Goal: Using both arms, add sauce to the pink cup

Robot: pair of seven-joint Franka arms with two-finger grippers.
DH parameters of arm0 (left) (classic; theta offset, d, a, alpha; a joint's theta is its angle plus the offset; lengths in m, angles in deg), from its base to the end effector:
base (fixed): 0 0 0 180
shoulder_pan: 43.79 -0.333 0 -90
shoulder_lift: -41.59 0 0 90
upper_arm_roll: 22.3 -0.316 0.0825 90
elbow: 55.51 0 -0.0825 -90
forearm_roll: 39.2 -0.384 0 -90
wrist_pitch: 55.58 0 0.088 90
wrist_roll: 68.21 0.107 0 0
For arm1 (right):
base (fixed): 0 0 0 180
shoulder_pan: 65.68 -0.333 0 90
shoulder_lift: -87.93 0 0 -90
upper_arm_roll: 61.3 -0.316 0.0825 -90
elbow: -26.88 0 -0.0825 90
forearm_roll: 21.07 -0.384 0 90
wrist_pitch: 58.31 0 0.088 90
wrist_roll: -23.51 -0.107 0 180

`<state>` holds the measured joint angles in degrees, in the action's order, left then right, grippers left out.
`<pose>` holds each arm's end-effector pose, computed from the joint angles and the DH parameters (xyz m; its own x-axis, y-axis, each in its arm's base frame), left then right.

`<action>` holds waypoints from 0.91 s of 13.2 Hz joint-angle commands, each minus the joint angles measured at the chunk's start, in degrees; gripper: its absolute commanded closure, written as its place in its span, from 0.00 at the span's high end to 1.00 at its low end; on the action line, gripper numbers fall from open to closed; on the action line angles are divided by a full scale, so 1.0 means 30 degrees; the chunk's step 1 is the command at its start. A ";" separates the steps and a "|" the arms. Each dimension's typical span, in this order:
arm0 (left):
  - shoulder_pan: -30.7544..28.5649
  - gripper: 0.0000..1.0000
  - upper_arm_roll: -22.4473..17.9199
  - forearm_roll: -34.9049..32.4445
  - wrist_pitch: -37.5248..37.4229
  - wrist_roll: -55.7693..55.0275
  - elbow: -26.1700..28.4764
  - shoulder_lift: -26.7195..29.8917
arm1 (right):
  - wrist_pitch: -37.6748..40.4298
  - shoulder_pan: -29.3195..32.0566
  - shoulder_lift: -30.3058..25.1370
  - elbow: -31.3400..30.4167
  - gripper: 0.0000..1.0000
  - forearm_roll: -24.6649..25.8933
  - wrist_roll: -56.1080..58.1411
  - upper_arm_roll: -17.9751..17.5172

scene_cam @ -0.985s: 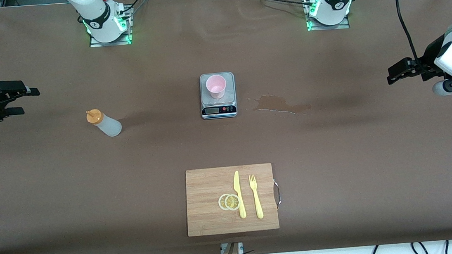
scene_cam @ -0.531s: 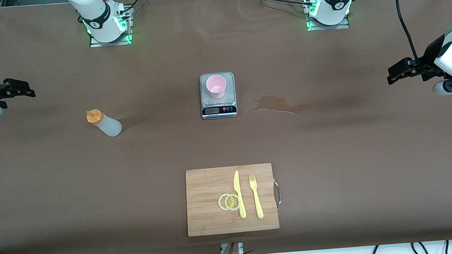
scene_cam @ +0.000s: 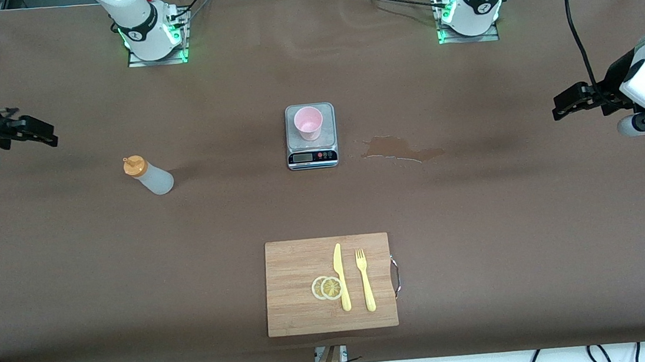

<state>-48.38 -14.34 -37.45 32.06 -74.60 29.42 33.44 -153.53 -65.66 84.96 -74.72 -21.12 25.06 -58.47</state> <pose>0.5906 -0.0324 0.5819 0.9938 0.0511 -0.0984 0.0552 -0.9977 0.0394 0.5389 -0.0273 0.5647 0.9980 -0.0225 -0.0594 -0.0228 -0.9997 -0.0050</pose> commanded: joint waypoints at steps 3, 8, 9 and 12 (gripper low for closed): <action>-0.0022 1.00 0.0011 0.0265 -0.0444 -0.0126 -0.0594 -0.0243 | 0.1861 0.0053 0.0521 0.1729 1.00 -0.1596 -0.0486 0.0579; -0.0022 1.00 0.0011 0.0265 -0.0415 -0.0126 -0.0594 -0.0243 | 0.1125 -0.0182 0.0815 0.1816 1.00 -0.1010 -0.0284 0.0579; -0.0022 1.00 0.0011 0.0265 -0.0415 -0.0126 -0.0594 -0.0243 | 0.1126 -0.0182 0.0960 0.1932 1.00 -0.1039 -0.0167 0.0579; -0.0022 1.00 0.0011 0.0265 -0.0415 -0.0126 -0.0594 -0.0243 | 0.1273 -0.0240 0.1020 0.1991 1.00 -0.1039 -0.0195 0.0433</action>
